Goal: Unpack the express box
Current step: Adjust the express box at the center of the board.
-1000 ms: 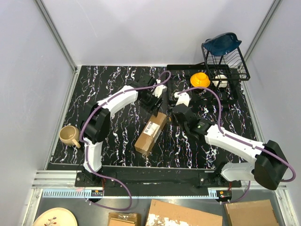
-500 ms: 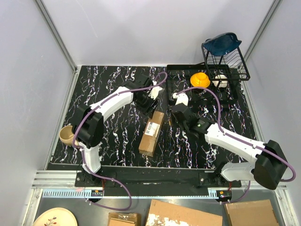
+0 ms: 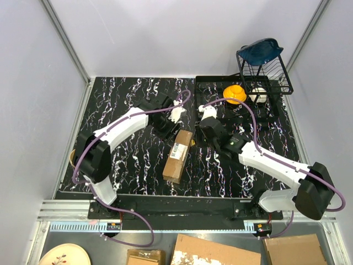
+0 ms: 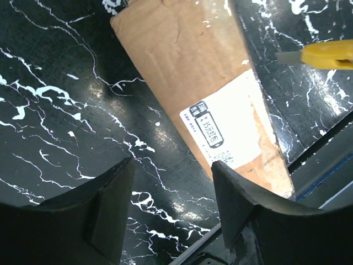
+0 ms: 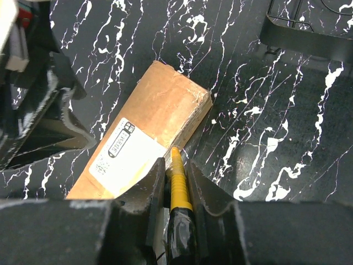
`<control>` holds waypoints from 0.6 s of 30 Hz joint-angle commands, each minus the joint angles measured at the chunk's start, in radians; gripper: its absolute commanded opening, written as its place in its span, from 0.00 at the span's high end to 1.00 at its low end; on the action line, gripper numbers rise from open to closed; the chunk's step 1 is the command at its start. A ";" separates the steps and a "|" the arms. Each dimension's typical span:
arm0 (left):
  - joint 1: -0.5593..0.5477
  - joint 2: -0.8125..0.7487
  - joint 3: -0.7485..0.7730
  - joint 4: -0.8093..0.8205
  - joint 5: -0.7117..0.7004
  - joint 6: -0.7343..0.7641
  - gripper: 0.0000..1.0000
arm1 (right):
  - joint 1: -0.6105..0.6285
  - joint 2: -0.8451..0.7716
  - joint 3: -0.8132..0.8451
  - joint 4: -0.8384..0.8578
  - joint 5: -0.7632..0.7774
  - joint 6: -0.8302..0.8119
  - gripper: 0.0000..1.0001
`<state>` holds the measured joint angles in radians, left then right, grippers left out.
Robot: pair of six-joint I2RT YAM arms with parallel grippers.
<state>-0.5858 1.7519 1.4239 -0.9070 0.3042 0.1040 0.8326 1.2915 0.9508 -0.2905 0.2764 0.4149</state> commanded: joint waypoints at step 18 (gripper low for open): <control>0.000 -0.100 -0.237 0.163 0.018 0.083 0.59 | -0.007 0.232 0.152 0.037 0.056 0.002 1.00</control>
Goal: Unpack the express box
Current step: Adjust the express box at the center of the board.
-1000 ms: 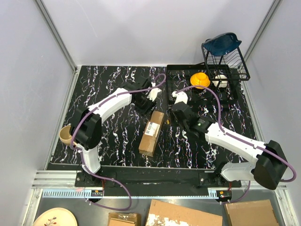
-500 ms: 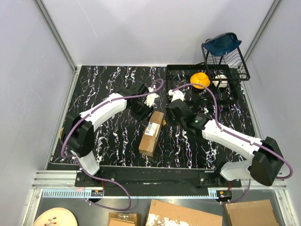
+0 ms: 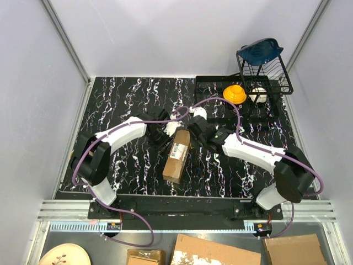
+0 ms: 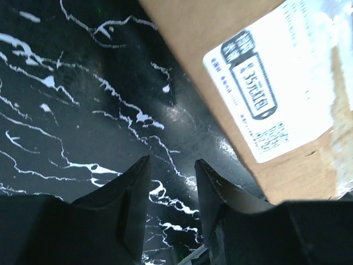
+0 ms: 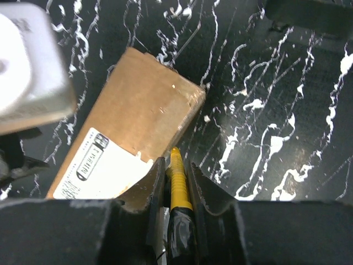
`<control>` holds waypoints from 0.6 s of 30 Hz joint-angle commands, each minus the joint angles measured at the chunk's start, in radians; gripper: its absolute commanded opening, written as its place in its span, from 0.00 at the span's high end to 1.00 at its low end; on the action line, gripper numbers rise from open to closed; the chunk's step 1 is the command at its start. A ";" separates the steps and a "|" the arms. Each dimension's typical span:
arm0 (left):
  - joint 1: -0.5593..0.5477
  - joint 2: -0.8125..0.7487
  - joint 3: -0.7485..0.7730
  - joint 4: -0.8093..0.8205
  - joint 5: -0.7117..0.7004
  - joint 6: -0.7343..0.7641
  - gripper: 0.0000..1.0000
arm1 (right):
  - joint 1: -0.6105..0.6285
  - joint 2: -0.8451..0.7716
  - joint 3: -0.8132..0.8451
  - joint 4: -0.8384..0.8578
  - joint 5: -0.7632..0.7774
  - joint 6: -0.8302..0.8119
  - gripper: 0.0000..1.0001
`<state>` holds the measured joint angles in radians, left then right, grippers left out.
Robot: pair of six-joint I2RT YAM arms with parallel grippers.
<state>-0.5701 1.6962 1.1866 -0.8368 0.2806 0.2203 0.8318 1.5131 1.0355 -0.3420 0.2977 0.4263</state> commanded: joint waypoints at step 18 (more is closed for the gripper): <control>0.047 -0.082 0.122 -0.013 0.006 -0.036 0.62 | -0.034 -0.006 0.058 0.164 0.064 -0.075 1.00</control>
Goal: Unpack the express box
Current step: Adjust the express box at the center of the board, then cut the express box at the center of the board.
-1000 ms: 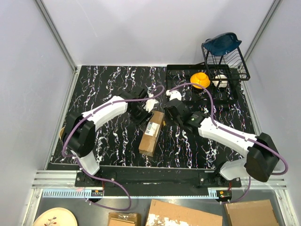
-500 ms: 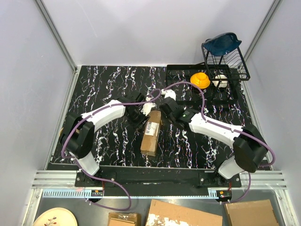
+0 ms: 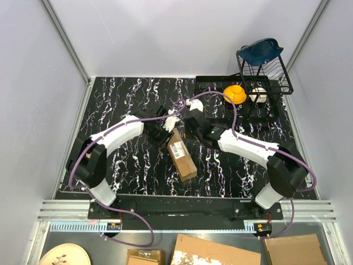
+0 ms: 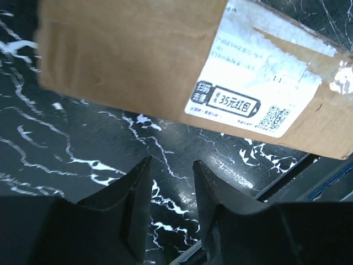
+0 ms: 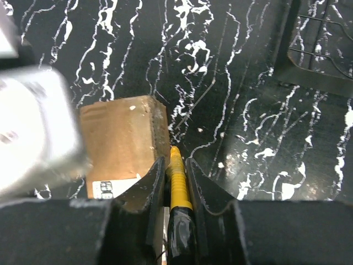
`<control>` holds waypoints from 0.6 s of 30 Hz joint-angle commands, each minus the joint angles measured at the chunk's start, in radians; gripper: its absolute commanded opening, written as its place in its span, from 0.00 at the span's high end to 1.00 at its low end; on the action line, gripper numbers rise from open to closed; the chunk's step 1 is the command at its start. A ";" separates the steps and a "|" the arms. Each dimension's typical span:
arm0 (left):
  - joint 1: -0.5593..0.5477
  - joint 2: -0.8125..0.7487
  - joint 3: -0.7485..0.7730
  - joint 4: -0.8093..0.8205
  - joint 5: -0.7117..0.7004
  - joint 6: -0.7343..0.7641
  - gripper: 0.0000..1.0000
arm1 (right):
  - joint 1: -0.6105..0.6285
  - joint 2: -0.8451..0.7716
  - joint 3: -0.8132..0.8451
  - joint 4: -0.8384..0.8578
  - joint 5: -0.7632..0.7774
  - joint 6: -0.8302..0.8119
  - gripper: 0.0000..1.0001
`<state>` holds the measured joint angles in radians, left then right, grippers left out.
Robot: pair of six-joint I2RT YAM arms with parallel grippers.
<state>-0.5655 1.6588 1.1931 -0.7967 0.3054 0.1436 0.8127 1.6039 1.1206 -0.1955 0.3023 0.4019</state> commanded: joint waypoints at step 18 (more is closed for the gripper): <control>0.049 0.183 0.277 0.042 -0.055 -0.096 0.48 | -0.014 -0.249 -0.283 0.496 -0.022 -0.215 1.00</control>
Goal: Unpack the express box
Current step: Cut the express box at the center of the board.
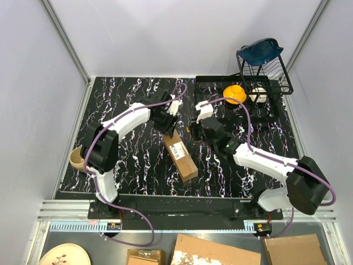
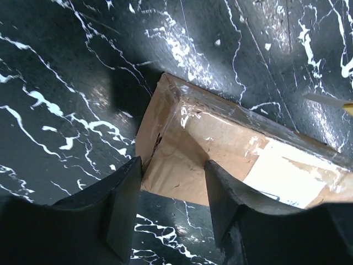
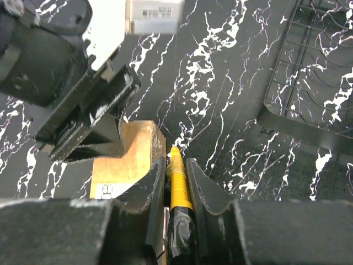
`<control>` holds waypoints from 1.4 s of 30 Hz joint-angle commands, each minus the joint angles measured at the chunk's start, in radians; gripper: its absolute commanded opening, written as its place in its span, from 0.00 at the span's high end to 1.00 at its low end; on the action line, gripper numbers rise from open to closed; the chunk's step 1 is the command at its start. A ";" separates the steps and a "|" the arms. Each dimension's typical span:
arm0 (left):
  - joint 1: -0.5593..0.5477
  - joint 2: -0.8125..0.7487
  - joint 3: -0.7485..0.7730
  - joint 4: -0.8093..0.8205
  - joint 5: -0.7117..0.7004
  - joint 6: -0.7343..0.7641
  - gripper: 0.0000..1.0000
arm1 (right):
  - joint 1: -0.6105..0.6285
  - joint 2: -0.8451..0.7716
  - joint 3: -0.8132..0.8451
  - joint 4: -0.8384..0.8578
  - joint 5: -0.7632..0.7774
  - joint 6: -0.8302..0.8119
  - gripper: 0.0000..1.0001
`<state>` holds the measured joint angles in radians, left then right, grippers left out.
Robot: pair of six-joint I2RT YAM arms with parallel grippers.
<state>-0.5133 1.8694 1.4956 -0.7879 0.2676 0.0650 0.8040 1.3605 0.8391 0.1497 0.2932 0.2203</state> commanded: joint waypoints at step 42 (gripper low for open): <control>-0.004 0.010 -0.094 0.085 -0.034 0.022 0.59 | -0.005 0.158 -0.049 0.404 -0.115 -0.050 1.00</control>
<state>-0.5140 1.8618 1.4368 -0.7189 0.2684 0.0628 0.8036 1.5051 0.7429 0.5049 0.1905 0.1837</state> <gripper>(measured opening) 0.411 0.237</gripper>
